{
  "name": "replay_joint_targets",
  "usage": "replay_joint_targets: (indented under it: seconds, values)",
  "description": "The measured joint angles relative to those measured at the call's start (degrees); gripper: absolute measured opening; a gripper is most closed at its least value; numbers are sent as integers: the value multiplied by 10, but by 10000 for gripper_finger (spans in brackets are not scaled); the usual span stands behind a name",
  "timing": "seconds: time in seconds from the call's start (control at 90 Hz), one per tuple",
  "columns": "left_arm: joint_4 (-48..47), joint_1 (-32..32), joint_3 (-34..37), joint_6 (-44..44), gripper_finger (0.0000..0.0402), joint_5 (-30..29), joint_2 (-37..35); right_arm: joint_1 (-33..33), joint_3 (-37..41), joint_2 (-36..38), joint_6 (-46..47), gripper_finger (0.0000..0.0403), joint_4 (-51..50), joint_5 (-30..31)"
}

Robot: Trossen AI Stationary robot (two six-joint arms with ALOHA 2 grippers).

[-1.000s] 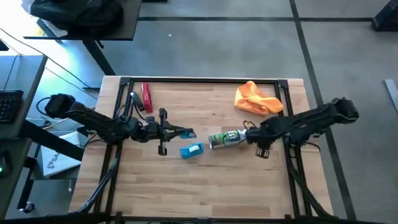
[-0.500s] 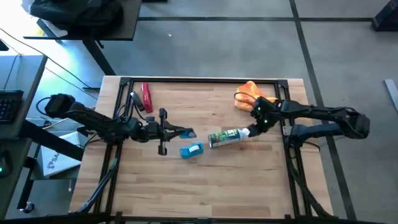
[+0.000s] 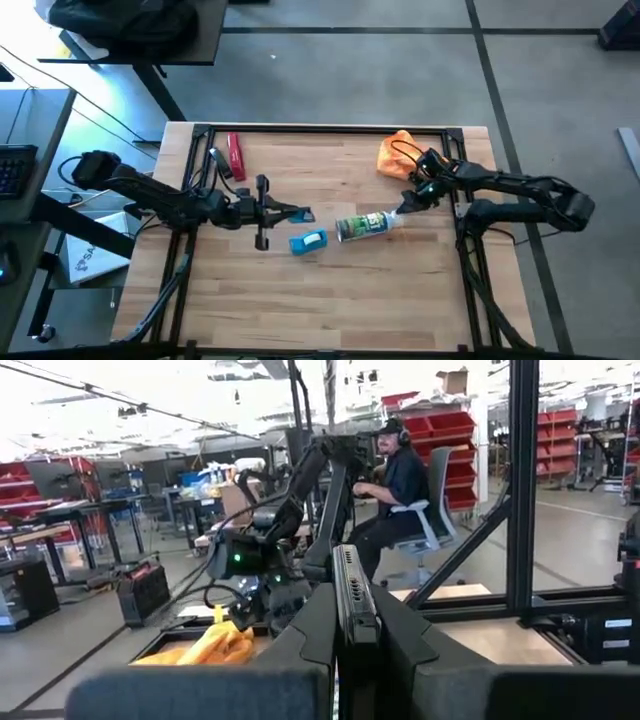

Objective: Apply microfiber cloth
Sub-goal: Spray the back of the black cellphone using the white spray bottle

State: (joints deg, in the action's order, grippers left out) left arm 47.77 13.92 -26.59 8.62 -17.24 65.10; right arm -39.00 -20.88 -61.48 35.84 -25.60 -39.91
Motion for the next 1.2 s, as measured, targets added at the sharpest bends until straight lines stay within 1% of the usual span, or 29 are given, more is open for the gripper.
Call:
replay_joint_targets:
  seconds: [0.111, 0.211, 0.322, 0.433, 0.522, 0.7, 0.778, 0.967, 1.067, 1.2]
  values:
    - [0, 0, 0, 0, 12, -1, 0, 1, 10, 0, -30, 203, -11, -17]
    - [0, 0, 0, 0, 12, -2, 0, 5, 27, -1, -48, 214, 2, -20]
    - [0, 0, 0, 0, 12, -2, 0, 11, 50, -1, -42, 217, 72, -22]
    - [0, 0, 0, 0, 12, -8, 0, 15, 69, -1, -10, 216, 148, -23]
    - [1, 0, 0, -1, 12, -15, 0, 15, 81, -1, 11, 214, 176, -37]
    - [1, 0, 0, -1, 12, -15, 0, 27, 84, -1, 28, 201, 194, -68]
    - [1, 0, 0, -1, 12, -15, 0, 41, 84, -1, 46, 190, 223, -78]
    - [1, 0, 0, 0, 12, -16, 0, 90, 84, -1, 91, 154, 303, -79]
    - [1, 0, 0, -1, 12, -16, 0, 117, 81, -1, 91, 139, 319, -70]
    - [1, 0, 0, -1, 12, -16, 0, 154, 70, -1, 66, 134, 319, -34]
